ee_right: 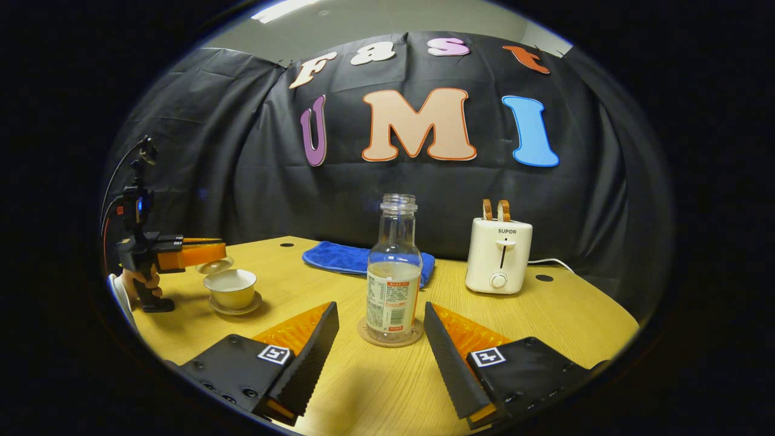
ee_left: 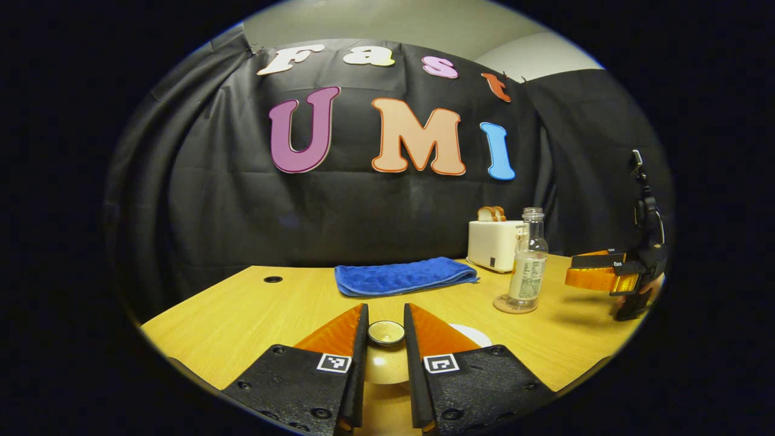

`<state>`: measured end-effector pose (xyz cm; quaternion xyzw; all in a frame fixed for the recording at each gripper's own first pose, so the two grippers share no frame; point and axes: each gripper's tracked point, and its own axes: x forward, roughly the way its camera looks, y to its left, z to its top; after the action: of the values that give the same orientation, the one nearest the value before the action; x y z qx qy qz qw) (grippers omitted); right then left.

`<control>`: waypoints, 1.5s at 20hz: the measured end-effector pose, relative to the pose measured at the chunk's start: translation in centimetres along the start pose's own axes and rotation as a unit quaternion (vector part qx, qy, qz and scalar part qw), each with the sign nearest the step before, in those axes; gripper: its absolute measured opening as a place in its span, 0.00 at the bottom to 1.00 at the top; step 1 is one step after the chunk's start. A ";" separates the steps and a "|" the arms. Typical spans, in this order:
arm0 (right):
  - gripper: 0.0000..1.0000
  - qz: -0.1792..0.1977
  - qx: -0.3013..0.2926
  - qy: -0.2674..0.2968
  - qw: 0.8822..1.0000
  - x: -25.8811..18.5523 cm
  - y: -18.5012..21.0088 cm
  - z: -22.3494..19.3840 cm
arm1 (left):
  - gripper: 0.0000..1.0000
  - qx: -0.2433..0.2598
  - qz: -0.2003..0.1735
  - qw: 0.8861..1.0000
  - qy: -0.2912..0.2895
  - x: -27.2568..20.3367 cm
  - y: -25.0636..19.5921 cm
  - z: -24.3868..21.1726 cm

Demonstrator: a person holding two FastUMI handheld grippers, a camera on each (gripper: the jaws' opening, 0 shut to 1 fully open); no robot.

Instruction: Open the teacup lid with one hand, grasp the water bottle and pour water into the teacup with the other hand; after pouring, place the water bottle on the coaster and then close the teacup lid.

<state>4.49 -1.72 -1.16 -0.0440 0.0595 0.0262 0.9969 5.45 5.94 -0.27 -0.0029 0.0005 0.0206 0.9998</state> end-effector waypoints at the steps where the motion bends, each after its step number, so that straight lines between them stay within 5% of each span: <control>1: 0.92 0.001 0.002 -0.003 1.000 -0.2 0.1 0.1 | 0.29 0.000 -0.008 1.000 0.000 0.2 -0.5 -0.1; 17: 0.92 -0.011 0.040 -0.049 0.998 -2.9 -0.5 1.0 | 0.29 0.018 -0.094 0.994 0.049 1.8 -5.3 -1.5; 23: 0.91 -0.025 0.037 -0.052 0.998 -3.3 -1.2 1.1 | 0.29 0.010 -0.094 0.994 0.055 1.8 -5.0 -1.7; 27: 0.91 -0.038 0.038 -0.052 0.997 -3.4 -1.6 1.1 | 0.36 0.006 -0.090 0.995 0.042 1.6 -4.8 -1.2; 30: 0.91 -0.055 0.038 -0.052 0.996 -3.4 -2.2 1.1 | 0.59 0.001 -0.077 0.997 0.021 1.2 -4.3 -0.6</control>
<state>1.37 -4.01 0.54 -0.0081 0.0062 -0.0283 0.9995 6.82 1.72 -0.83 -0.0024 0.0215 -0.0561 0.9982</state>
